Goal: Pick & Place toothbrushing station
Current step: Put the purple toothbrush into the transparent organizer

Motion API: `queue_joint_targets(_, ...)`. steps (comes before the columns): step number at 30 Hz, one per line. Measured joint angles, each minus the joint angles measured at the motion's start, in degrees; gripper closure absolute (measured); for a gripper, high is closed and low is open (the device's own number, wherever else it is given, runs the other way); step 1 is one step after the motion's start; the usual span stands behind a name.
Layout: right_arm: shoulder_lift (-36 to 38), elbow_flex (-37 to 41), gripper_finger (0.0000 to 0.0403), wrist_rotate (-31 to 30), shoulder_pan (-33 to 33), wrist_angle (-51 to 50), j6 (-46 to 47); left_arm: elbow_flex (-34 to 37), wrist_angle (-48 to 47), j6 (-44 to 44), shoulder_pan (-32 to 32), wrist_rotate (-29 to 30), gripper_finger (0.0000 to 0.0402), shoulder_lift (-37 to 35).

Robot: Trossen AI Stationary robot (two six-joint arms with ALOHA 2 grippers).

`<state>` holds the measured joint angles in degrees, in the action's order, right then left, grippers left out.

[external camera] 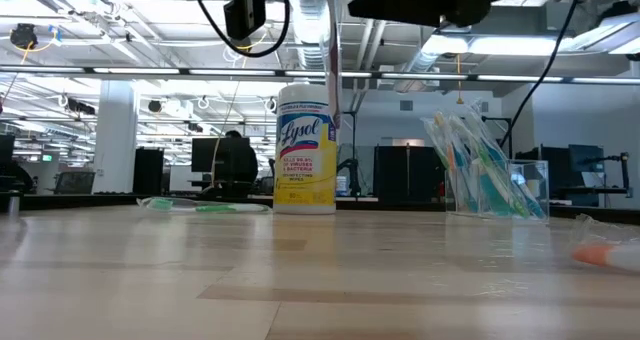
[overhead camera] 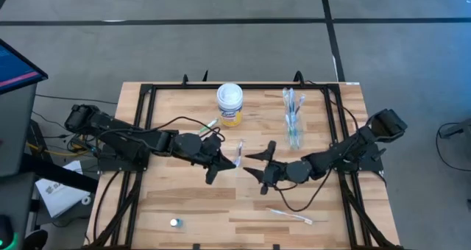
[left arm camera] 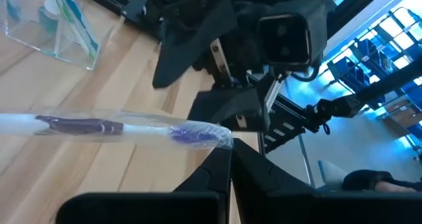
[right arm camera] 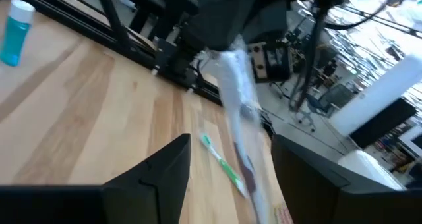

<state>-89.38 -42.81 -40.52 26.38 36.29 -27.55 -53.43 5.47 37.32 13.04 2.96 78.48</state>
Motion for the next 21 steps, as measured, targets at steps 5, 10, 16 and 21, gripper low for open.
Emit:
queue_joint_targets(5,-1.9,-1.6,0.0192,1.5,-1.7,-0.5,0.0,0.0,0.3,-0.7,0.0,-0.1,0.0401,0.0)
queue_joint_targets(10,-1.8,-2.1,0.0191,3.1,-2.9,-0.2,0.2,0.0,0.7,-0.9,0.0,-0.2,0.0401,0.0)
queue_joint_targets(16,-1.9,-2.1,0.0205,3.4,-3.9,-0.2,0.7,0.0,1.4,-1.1,0.0,-0.9,0.0401,0.0)
queue_joint_targets(21,-2.9,-2.2,0.0222,4.7,-4.7,-0.2,1.1,0.0,1.8,-1.1,0.0,-0.9,0.0401,0.0)
